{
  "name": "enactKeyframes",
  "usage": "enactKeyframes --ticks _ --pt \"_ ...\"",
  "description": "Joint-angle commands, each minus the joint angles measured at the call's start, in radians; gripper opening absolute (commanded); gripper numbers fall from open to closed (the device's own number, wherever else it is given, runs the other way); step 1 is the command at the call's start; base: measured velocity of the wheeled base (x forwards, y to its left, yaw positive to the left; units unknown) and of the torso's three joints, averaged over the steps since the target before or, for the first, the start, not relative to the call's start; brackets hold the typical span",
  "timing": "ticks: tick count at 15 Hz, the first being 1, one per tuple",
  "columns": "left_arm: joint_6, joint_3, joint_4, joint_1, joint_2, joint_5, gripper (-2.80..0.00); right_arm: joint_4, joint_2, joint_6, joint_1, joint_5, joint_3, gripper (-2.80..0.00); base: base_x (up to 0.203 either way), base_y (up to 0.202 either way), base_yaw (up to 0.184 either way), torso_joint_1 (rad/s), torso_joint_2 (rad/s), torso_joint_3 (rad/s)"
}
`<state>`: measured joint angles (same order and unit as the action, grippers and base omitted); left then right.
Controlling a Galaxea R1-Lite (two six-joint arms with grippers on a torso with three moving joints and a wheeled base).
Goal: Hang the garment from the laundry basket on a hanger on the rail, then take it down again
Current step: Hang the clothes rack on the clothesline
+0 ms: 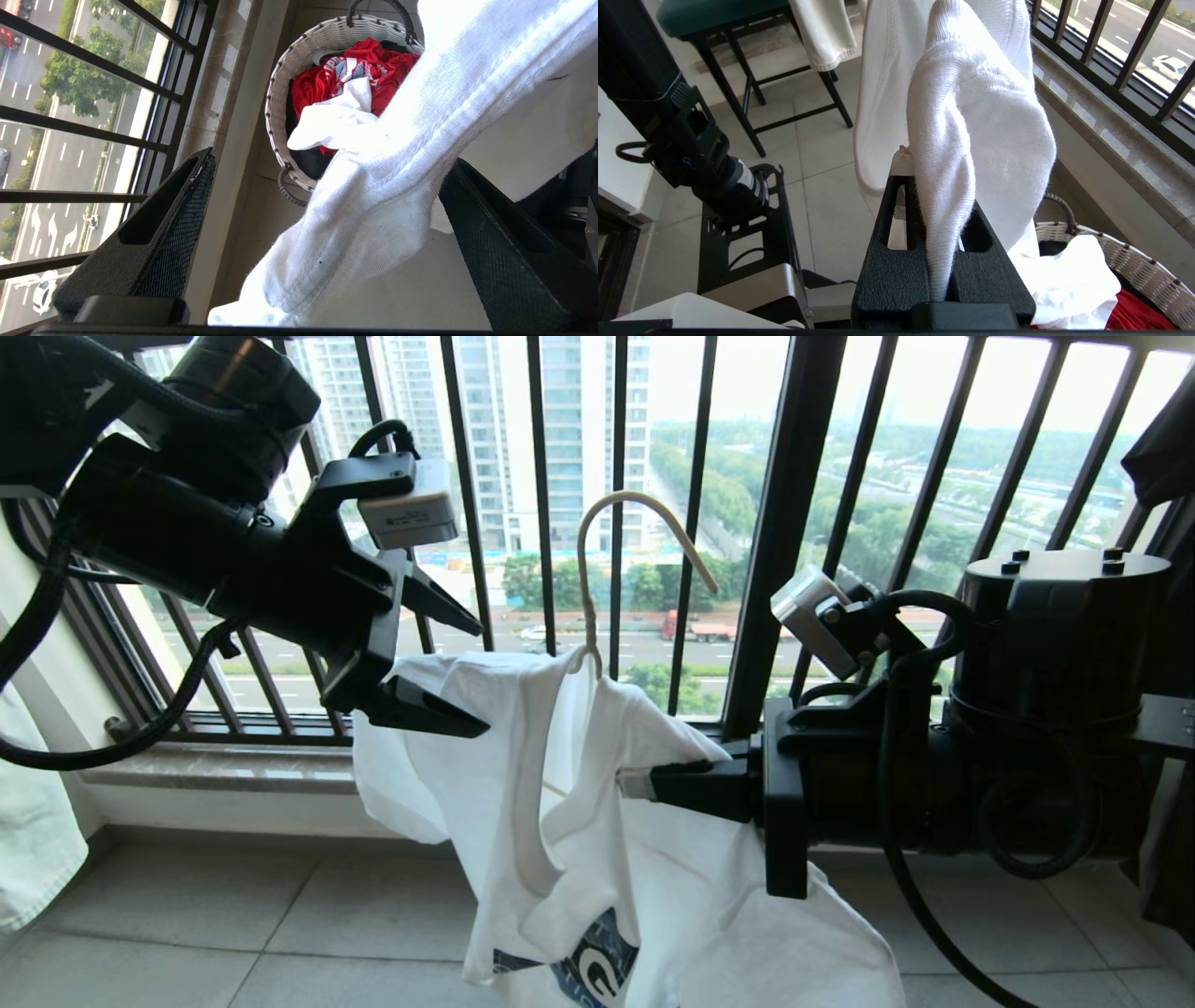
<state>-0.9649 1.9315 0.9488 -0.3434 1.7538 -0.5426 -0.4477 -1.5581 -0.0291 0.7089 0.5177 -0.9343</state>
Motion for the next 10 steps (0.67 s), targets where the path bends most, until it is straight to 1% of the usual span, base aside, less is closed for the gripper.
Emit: enactKeyframes --ticks 1,2,4,5,8,10 --pt "-0.005 -0.001 0.030 -0.005 -0.002 -0.005 0.00 -0.005 0.005 0.000 0.001 0.004 0.005 -2.80 0.000 0.000 0.000 0.000 0.00 0.000" --pt "-0.005 0.003 0.052 -0.007 -0.001 -0.010 0.00 -0.005 0.008 0.000 0.000 0.004 0.006 -2.80 0.000 0.000 0.000 0.000 0.00 0.000" --pt "-0.006 0.001 0.070 -0.008 0.004 -0.066 0.00 -0.005 0.015 0.000 0.000 0.018 0.009 -2.80 0.000 0.000 0.000 0.000 0.00 0.000" --pt "-0.006 0.003 0.070 -0.007 0.007 -0.072 0.00 -0.005 0.015 0.000 0.000 0.018 0.009 -2.80 0.000 0.000 0.000 0.000 0.00 0.000" --pt "-0.008 0.005 0.063 -0.008 0.023 -0.116 0.00 -0.004 0.016 0.000 0.000 0.024 0.011 -2.80 0.000 0.000 0.000 0.000 0.00 0.000" --pt "-0.026 0.006 0.063 -0.011 0.039 -0.129 0.00 -0.005 0.017 0.000 0.000 0.025 0.011 -2.80 0.000 0.000 0.000 0.000 0.00 0.000"
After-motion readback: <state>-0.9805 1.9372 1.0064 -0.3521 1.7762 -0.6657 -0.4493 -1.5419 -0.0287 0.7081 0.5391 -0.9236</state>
